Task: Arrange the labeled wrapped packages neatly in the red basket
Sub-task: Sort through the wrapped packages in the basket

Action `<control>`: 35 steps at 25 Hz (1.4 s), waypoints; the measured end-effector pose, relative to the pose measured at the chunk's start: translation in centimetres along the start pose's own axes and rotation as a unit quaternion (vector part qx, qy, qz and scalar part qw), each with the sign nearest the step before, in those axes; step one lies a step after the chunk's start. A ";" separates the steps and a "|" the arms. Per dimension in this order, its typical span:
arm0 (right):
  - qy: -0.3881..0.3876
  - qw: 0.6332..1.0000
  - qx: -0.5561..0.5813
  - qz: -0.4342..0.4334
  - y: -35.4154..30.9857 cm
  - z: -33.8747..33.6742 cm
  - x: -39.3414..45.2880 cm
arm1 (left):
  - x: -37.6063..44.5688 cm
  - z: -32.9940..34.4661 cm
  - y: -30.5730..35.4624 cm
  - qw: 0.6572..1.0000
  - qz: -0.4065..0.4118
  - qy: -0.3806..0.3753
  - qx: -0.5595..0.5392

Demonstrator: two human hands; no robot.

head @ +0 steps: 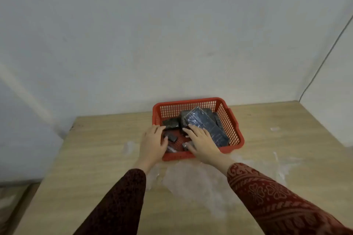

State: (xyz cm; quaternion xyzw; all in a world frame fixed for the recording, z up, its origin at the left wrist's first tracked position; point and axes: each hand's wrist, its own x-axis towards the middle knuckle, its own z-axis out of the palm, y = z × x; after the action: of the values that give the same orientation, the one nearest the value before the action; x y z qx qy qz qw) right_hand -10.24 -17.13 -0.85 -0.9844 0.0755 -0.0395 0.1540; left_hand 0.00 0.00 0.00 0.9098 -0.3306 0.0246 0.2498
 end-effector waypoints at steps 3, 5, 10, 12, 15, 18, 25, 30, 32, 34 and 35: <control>-0.012 1.000 -0.005 0.025 0.2 2.8 -1.2 | -2.3 2.4 -0.4 1.000 0.001 -0.007 -0.009; -0.008 0.998 -0.044 0.037 0.2 4.1 -1.9 | -3.7 3.7 -0.8 1.000 0.002 -0.015 -0.020; 0.073 0.991 -0.102 0.038 0.0 5.0 -2.1 | -2.9 4.4 -1.7 0.996 0.017 0.055 -0.065; 0.077 0.991 -0.104 0.042 -0.3 4.9 -2.0 | -1.0 4.2 -1.6 0.991 -0.022 0.092 -0.090; 0.047 0.992 -0.083 0.084 -1.0 4.5 -1.3 | 2.2 4.4 -1.8 0.981 -0.111 0.082 -0.133; -0.013 0.989 -0.044 0.138 -1.1 4.2 -0.2 | 3.6 5.5 -2.3 0.966 -0.164 0.043 -0.195; -0.031 0.999 0.036 0.004 -1.8 3.5 10.8 | 3.4 6.6 -3.2 0.948 -0.184 0.071 -0.251; -0.159 0.975 -0.154 0.002 -0.6 5.9 17.6 | 3.4 6.4 -3.0 0.944 -0.178 0.079 -0.265; -0.155 0.972 -0.175 -0.015 -0.2 6.5 18.2 | 3.4 6.3 -3.1 0.945 -0.182 0.079 -0.259; -0.163 0.972 -0.168 -0.037 0.0 6.4 18.5 | 3.4 6.3 -3.1 0.946 -0.185 0.079 -0.253; -0.174 0.971 -0.153 -0.050 0.2 6.1 18.7 | 3.4 6.4 -3.1 0.946 -0.185 0.077 -0.254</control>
State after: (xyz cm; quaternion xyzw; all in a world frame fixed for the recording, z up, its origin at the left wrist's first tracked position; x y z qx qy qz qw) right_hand 8.77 -18.55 -5.70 -0.9905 0.0036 0.1368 0.0099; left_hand 3.80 -2.97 -6.20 0.8564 -0.1315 -0.0365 0.4979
